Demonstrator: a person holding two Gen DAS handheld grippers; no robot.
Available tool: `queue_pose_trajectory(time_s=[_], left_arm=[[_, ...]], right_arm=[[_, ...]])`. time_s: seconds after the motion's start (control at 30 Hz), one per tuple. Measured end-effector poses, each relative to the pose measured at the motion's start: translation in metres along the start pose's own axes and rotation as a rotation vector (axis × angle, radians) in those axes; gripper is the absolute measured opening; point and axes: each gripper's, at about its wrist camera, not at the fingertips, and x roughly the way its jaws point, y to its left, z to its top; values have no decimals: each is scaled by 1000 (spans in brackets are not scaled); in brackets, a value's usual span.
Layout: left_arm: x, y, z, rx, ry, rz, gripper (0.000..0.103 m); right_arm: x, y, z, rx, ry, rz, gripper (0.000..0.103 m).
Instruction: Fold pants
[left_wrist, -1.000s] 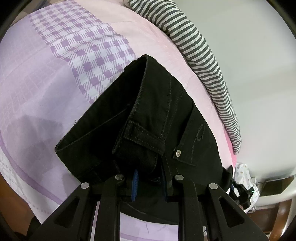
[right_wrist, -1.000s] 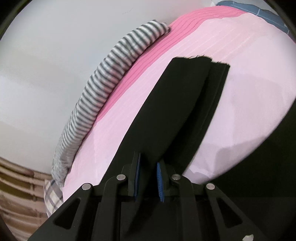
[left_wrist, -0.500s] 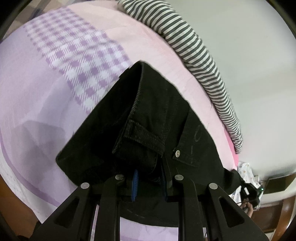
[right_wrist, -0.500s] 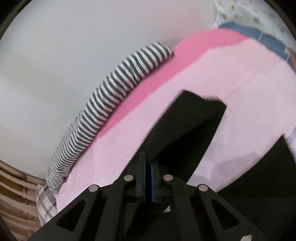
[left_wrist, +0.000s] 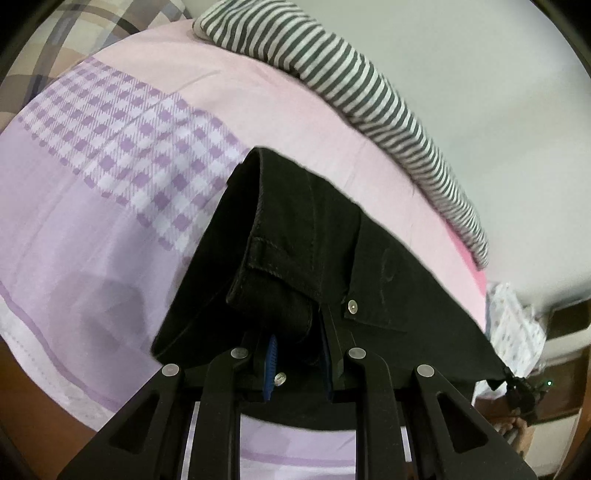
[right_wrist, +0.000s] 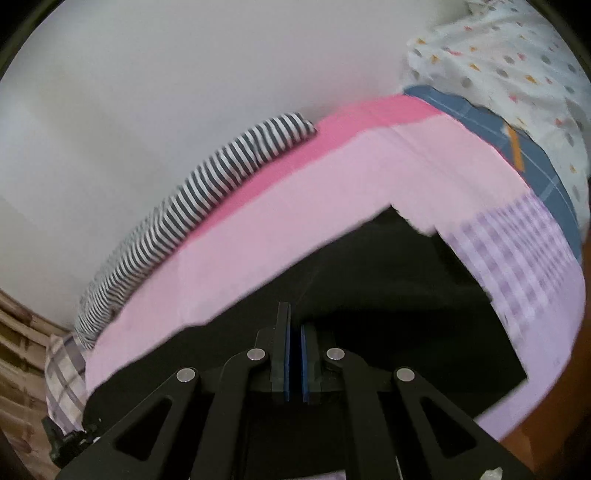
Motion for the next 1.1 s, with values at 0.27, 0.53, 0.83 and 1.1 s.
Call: queue_pose_trajectory(time_s=[0.27,0.53,0.83,1.1], left_arm=[[5,9,-18,77,42,102,20],[8,14,-27,124,59,133,20],[11,16,-34,159,71,141,20],[7,-2,-41,247,36,190,29]], right_arm=[[11,-34,-54,48,105,-54,4],[12,-52,-81,57,137,-89,4],[21,-63,-95,64,168,-119,4],[23,-71,-96,116,159,-65,8]])
